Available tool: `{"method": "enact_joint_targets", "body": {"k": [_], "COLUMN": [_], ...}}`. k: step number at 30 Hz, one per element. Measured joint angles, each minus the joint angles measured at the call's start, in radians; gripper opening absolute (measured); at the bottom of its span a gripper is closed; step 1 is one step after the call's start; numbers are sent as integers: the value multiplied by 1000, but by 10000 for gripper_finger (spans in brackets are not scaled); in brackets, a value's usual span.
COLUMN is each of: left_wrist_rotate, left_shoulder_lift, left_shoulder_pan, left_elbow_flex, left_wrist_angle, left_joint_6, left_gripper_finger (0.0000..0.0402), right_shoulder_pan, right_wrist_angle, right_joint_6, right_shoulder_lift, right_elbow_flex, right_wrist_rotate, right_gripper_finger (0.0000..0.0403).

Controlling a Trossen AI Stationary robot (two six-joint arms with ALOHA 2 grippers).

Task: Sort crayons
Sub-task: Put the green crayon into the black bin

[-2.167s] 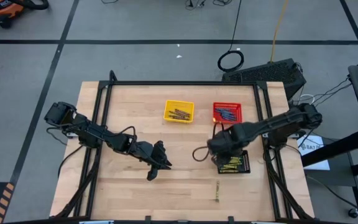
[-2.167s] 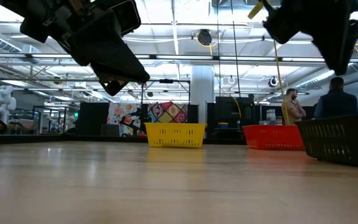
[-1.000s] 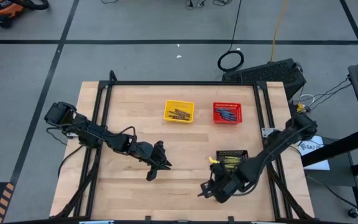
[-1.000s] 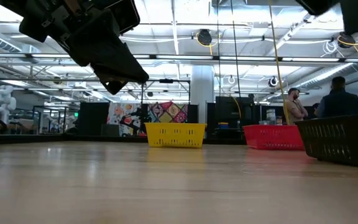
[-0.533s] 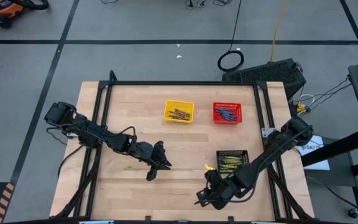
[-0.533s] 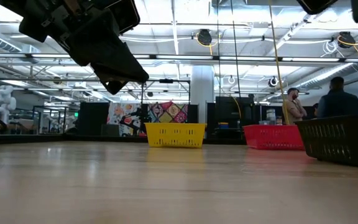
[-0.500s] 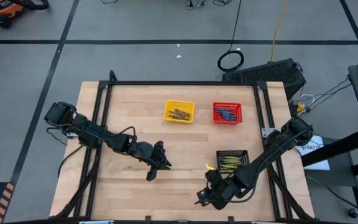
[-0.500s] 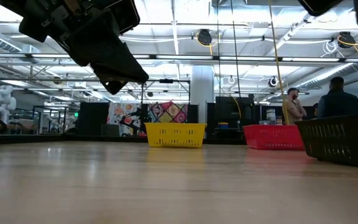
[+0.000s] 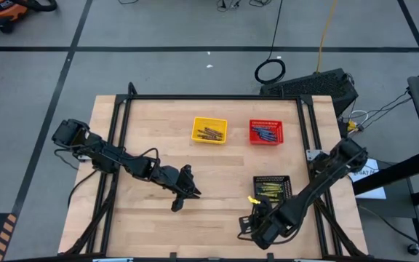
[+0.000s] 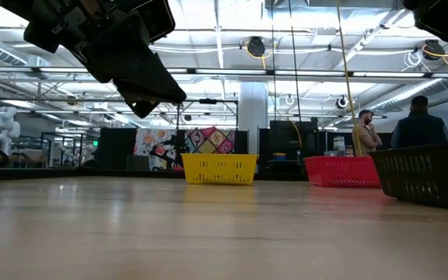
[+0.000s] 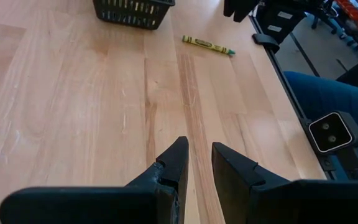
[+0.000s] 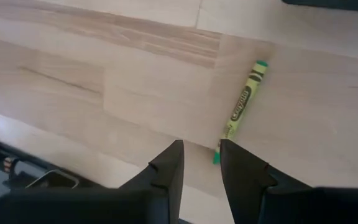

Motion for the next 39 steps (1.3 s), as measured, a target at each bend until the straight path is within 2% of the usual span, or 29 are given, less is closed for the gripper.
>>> {"method": "enact_joint_targets", "body": {"k": [4, 11, 22, 30, 33, 37, 39], "left_wrist_rotate": [0, 0, 0, 0, 0, 0, -2], "left_shoulder_lift": [0, 0, 0, 0, 0, 0, 0], "left_shoulder_pan": [0, 0, 0, 0, 0, 0, 0], "left_elbow_flex": [0, 0, 0, 0, 0, 0, 0], "left_wrist_angle": [0, -4, -4, -5, -4, -4, -4], "left_joint_6": [0, 1, 5, 8, 8, 8, 8], "left_gripper_finger": [75, 75, 75, 75, 75, 75, 75], "right_shoulder_pan": [-1, -1, -1, -4, -6, -9, -9], "right_wrist_angle": [12, 1, -3, 10, 19, 30, 42], "right_joint_6": [-3, -11, -33, -185, -231, -280, -301], "right_shoulder_lift": [42, 103, 156, 200, 204, 205, 205], "right_elbow_flex": [0, 0, 0, 5, 3, 1, 1], "right_wrist_rotate": [-10, -89, -86, -134, -134, -139, -140], "right_gripper_finger": [89, 89, 89, 88, 73, 22, 8]}}
